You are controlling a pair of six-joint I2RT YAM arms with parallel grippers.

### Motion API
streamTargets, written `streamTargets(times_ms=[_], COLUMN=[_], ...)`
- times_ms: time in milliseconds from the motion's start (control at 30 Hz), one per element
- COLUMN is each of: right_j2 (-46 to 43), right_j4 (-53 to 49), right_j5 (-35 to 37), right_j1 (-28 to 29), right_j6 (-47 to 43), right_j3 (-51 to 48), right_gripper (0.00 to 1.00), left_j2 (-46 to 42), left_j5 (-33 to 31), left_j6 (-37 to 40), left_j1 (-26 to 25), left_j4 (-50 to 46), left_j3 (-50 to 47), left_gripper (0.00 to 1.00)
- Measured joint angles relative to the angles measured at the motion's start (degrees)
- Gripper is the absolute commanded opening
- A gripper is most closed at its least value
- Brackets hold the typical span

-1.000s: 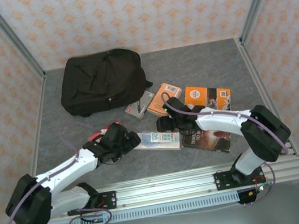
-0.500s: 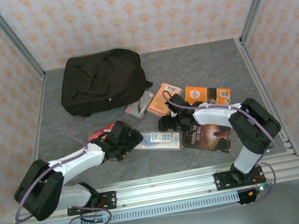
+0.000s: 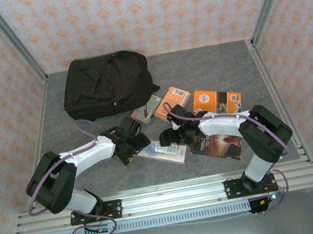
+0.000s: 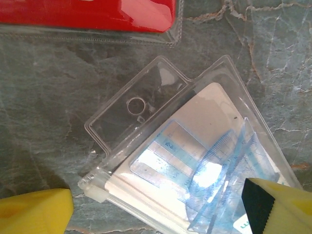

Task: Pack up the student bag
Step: Pick up the personal item from the bottom-center of the table.

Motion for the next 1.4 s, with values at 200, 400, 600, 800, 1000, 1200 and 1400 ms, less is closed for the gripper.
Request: streamTargets(times_ms=[200,400,600,800,1000,1200,1400], right_j2=[0.00,1.09,4.92,7.06,8.61,10.21,11.45], right_j4=[1.05,6.14,11.06,13.16,10.91,7.13,6.03], right_j5=[-3.63,-11.13,-16.15,-18.60,-21.77,-23.26,-25.07], right_j1=[1.68,1.95,1.03,0.15,-0.96,-1.46,-2.14], right_j6=[1.88,5.35,8.39,9.38,8.61,7.17,7.41], right_j3=[-0.68,-1.40,-0.87,0.44,2.12,4.57,5.70], right_gripper=[0.71,0.70,0.68,0.64,0.61,0.58,0.55], left_j2=[-0.96,-5.55,-9.07,-15.91,-23.37,-21.09,-18.01], left_j5=[0.46,-0.17,0.35,0.48,0.76,0.98,0.22], left_j6=[1.86,3.61,3.82,3.85,1.90,-0.83,-2.34], left_j1=[1.68,4.37,4.50,4.50,4.50,4.48,4.44], left_j4=[5.42,12.74,15.98,14.23,15.23,17.94,17.05], left_j3=[-0.59,-3.02,-8.04,-13.20,-18.27,-21.77,-20.87], left_gripper=[0.92,0.91,0.89,0.88,0.83,0.75,0.61])
